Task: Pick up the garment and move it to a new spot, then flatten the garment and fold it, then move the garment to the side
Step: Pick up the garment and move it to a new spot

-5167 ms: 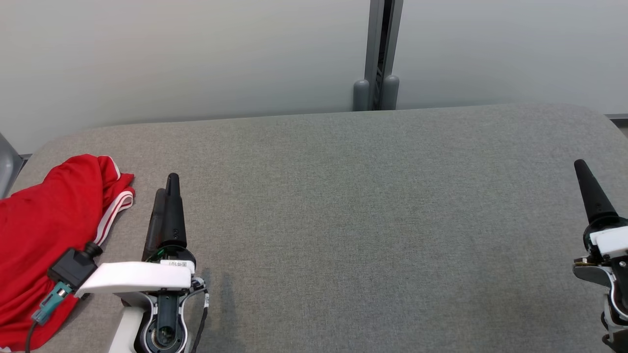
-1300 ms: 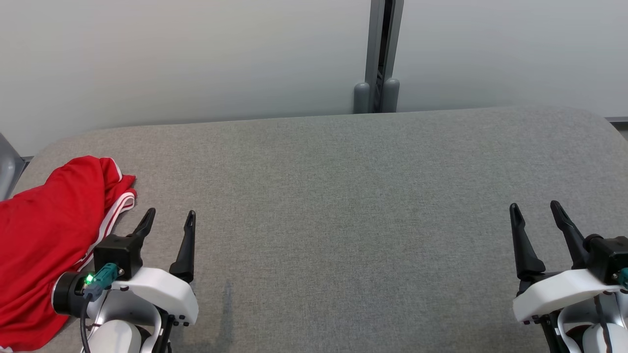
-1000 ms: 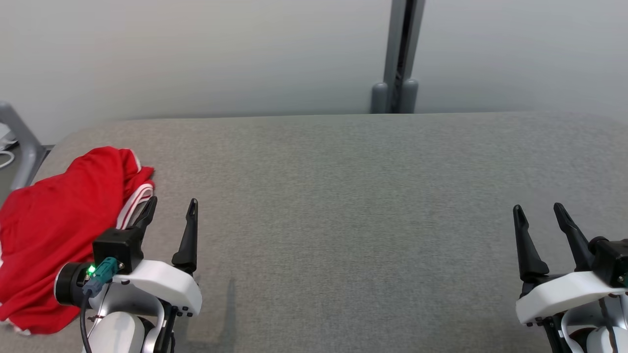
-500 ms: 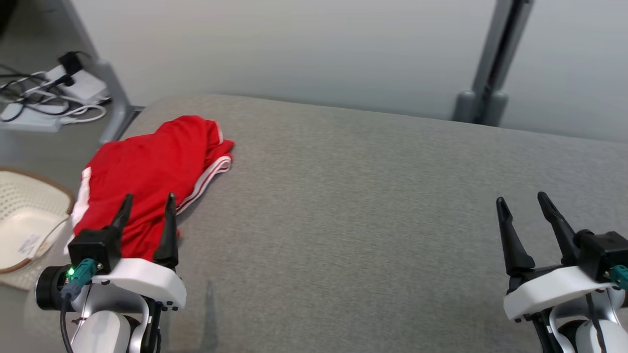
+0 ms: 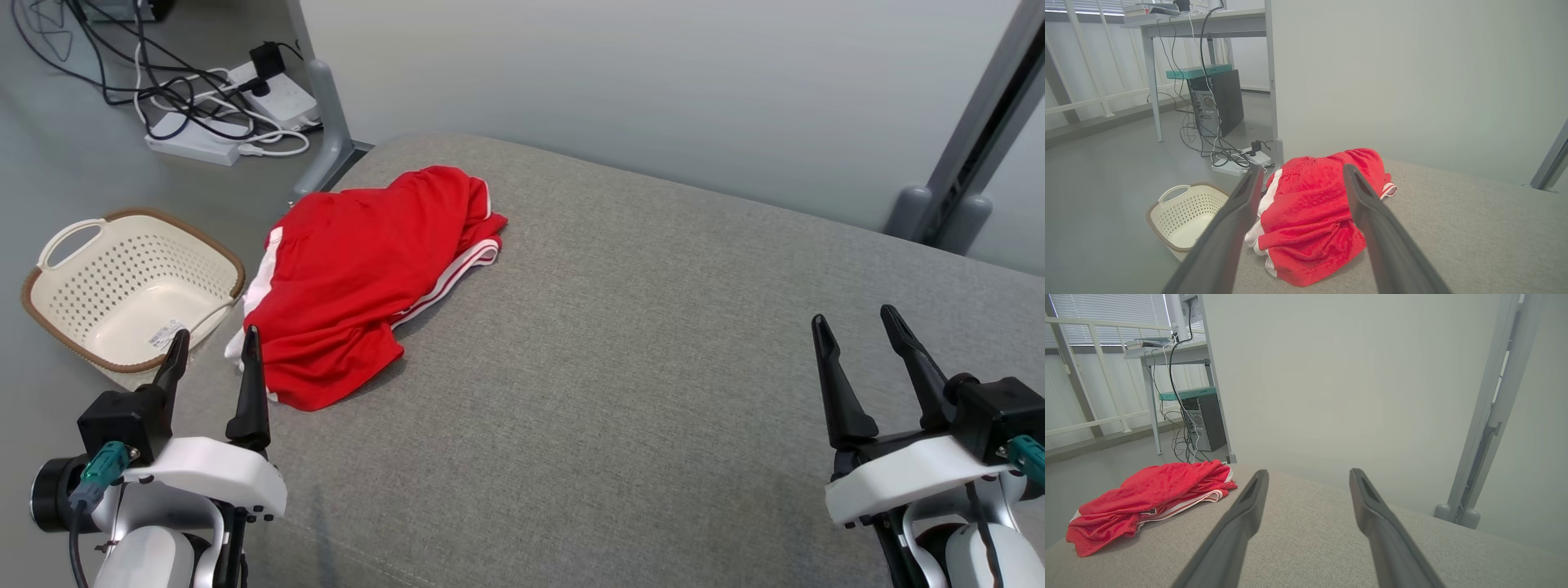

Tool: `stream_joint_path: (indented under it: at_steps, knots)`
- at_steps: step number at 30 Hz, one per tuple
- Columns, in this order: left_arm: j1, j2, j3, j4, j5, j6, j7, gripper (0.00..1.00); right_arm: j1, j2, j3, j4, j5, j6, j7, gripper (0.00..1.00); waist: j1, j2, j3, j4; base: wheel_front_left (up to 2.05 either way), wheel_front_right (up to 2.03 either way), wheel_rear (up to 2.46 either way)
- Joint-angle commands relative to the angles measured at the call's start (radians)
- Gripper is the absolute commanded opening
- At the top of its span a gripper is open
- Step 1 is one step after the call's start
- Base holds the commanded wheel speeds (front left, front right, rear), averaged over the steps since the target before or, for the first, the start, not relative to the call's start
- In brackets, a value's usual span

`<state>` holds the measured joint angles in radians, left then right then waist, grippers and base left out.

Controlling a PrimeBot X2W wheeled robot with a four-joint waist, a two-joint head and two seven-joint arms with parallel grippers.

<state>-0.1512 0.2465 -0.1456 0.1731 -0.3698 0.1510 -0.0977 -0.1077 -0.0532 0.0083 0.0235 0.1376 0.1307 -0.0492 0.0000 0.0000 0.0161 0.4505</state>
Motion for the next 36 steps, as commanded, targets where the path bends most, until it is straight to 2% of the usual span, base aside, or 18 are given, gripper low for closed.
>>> stream_joint_path:
  at_steps: [1, 25, 36]
  knots:
    - [0.005, 0.005, 0.002, -0.006, -0.001, 0.005, -0.004, 1.0, -0.005, -0.003, -0.004, 0.002, 0.005, 0.0, -0.002, 1.0, 0.0, 0.0, 0.001, 0.012, 0.0, 0.0, 0.0]
    - [-0.028, -0.006, -0.005, -0.027, -0.027, 0.018, -0.02, 1.0, -0.021, 0.0, 0.004, -0.009, 0.005, 0.0, 0.011, 1.0, 0.0, 0.0, 0.042, 0.012, 0.0, 0.0, 0.0]
    - [-0.206, 0.006, 0.013, -0.017, -0.067, -0.027, -0.02, 1.0, -0.071, -0.002, 0.007, -0.04, -0.013, 0.0, 0.03, 1.0, 0.0, 0.0, 0.138, -0.055, 0.0, 0.0, 0.0]
